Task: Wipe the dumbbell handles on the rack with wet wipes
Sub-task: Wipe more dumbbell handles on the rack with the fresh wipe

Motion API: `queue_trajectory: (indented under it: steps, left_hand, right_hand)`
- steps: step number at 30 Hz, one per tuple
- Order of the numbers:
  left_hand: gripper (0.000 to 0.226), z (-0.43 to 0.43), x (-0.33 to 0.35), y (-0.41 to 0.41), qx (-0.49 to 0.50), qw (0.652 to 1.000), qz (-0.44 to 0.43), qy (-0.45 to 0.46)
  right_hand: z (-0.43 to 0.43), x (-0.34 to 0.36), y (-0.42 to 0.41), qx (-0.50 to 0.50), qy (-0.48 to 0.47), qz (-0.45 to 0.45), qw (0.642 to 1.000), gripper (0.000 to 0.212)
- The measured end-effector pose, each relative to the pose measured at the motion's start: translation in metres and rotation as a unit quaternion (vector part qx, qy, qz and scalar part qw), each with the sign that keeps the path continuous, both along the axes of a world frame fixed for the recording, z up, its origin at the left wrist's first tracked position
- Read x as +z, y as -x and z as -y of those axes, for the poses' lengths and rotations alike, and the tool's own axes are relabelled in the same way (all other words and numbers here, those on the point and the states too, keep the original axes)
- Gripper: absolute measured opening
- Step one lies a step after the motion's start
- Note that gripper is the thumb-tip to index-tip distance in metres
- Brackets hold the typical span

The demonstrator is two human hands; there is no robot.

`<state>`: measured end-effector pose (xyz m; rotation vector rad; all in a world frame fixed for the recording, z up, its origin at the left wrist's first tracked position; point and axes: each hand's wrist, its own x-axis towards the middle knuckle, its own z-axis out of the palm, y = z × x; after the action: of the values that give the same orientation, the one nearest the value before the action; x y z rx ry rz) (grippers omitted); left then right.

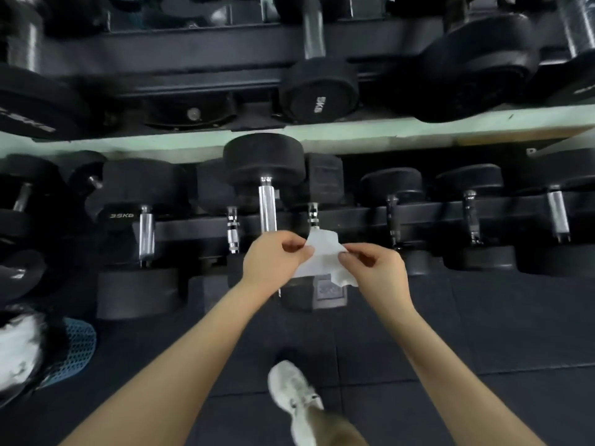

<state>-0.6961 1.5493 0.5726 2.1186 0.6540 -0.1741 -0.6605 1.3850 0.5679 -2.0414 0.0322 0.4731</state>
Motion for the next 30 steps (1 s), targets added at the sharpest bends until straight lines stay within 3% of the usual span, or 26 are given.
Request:
queue_trajectory:
  steps: [8,14,22,30]
  left_hand:
    - [0.015,0.06,-0.025,-0.067,0.021,0.996,-0.05,-0.074]
    - [0.017,0.09,-0.056,-0.129,0.037,0.98,-0.132,-0.147]
    - [0.017,0.053,-0.1,-0.154,0.034,0.959,-0.221,-0.176]
    - [0.016,-0.008,-0.142,-0.155,0.006,0.957,-0.235,-0.172]
  right_hand:
    - [0.052,-0.035,-0.067,-0.034,-0.032,-0.094,0.994,0.018]
    - [0.061,-0.067,-0.127,0.019,0.09,-0.09,0.992,0.02]
    - [0.027,-0.117,-0.15,0.08,0.072,-0.141,0.984,0.027]
    - [-0.038,-0.17,-0.127,-0.011,0.082,-0.133,0.988,0.022]
